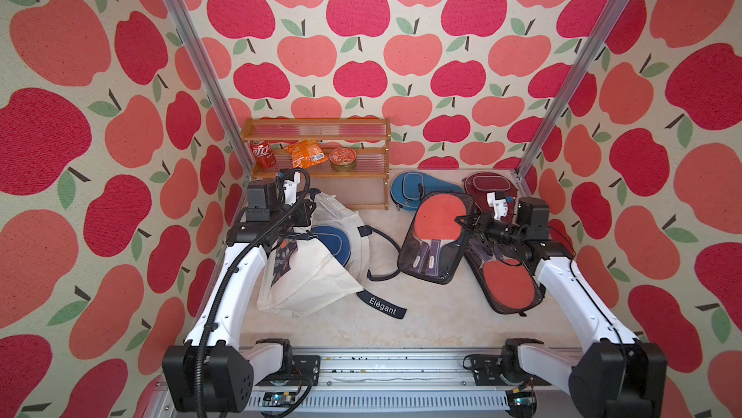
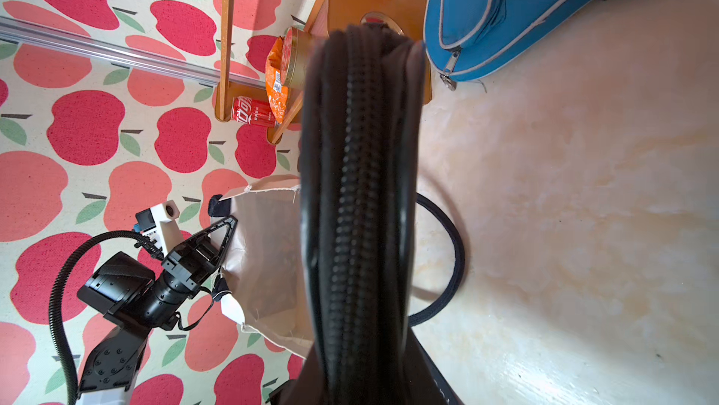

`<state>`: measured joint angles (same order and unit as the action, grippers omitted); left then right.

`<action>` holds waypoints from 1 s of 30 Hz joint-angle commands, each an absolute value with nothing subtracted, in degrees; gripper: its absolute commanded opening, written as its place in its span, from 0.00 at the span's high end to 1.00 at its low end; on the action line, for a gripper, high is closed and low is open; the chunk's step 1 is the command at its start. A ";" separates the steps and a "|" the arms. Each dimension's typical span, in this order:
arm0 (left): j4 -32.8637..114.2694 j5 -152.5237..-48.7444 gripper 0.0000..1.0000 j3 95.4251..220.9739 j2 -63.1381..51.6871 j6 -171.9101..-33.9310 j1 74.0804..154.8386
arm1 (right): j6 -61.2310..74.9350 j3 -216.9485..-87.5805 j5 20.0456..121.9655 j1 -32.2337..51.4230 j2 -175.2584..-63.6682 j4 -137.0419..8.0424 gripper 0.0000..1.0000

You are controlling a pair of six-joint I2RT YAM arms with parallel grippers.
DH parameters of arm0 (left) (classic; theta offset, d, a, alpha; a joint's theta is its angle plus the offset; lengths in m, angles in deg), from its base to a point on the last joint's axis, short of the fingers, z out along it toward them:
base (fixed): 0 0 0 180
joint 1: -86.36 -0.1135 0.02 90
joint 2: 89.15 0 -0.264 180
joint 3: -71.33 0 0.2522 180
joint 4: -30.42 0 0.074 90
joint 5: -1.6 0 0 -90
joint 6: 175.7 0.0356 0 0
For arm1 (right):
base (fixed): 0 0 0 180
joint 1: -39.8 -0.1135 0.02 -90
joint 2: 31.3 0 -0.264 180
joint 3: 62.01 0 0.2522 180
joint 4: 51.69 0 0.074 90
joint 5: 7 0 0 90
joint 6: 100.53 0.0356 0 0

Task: Remove the ping pong set from the canvas bag
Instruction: Place the ping pong set at the center of the board.

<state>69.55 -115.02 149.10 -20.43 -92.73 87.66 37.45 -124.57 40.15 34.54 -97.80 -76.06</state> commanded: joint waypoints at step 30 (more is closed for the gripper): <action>65.45 -117.60 1.00 148.68 -20.34 -93.79 87.39 | 22.45 -118.93 36.25 34.96 -116.15 -69.19 0.92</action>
